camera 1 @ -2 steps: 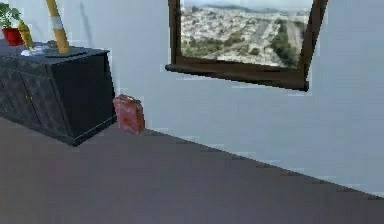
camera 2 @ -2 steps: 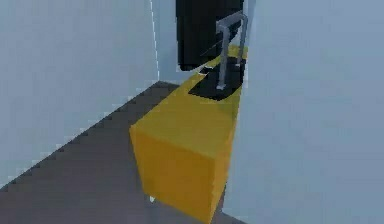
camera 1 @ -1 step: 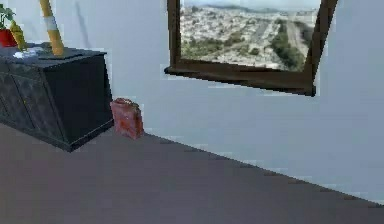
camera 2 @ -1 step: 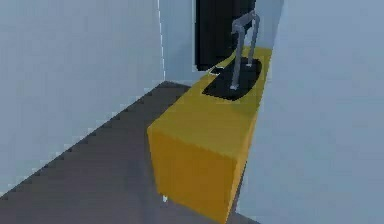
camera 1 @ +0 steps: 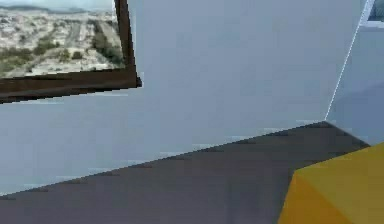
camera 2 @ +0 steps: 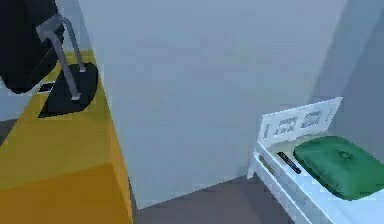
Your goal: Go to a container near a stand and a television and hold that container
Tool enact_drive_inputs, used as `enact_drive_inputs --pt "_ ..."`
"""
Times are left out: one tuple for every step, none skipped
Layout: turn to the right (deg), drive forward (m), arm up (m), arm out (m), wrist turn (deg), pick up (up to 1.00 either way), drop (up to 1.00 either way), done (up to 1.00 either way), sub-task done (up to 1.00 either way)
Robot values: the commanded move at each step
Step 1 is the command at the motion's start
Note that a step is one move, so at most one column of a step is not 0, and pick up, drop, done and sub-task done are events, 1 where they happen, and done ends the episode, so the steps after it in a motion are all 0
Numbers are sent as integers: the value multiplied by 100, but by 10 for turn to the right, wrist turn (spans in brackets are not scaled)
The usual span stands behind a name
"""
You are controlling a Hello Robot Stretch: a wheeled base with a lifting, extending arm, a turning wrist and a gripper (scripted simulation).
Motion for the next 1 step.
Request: enact_drive_inputs --pt "450 0 0 0 0 0 0 0 0"
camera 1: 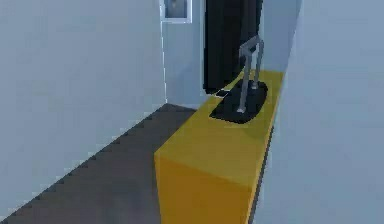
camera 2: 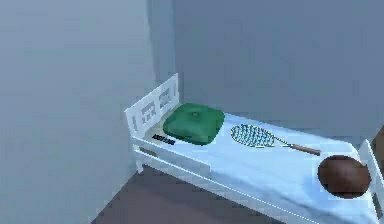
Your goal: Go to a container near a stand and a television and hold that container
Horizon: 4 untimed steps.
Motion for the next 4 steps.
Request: enact_drive_inputs --pt "450 0 0 0 0 0 0 0 0" --pt "60 0 0 0 0 0 0 0 0" --pt "0 35 0 0 0 0 0 0 0" --pt "-450 0 0 0 0 0 0 0 0"
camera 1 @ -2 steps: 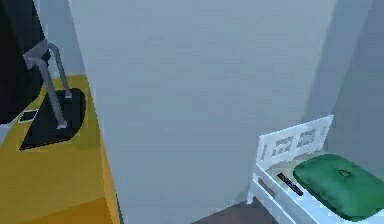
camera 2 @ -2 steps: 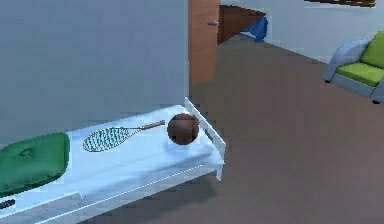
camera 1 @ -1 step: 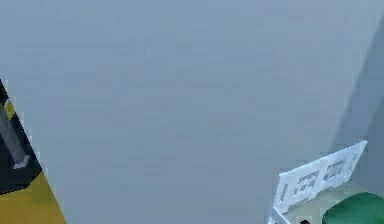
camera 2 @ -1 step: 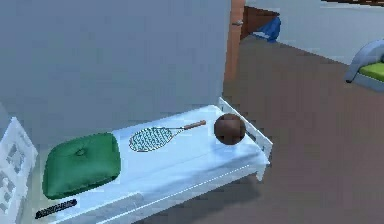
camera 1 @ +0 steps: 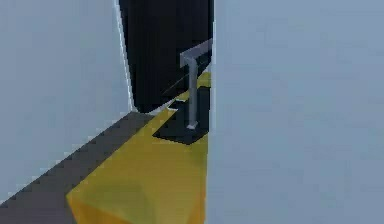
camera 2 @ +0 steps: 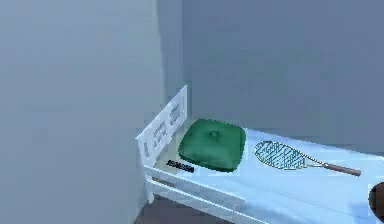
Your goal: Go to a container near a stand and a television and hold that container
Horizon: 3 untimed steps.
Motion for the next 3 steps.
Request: enact_drive_inputs --pt "-450 0 0 0 0 0 0 0 0" --pt "-210 0 0 0 0 0 0 0 0" --pt "0 90 0 0 0 0 0 0 0"
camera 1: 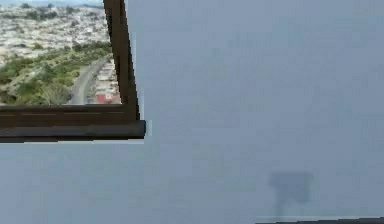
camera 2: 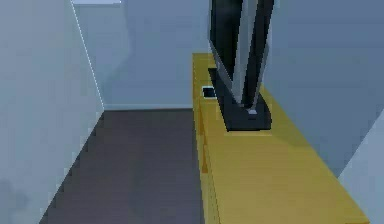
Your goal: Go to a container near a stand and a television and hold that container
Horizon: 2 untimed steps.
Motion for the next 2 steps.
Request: enact_drive_inputs --pt "150 0 0 0 0 0 0 0 0" --pt "30 0 0 0 0 0 0 0 0"
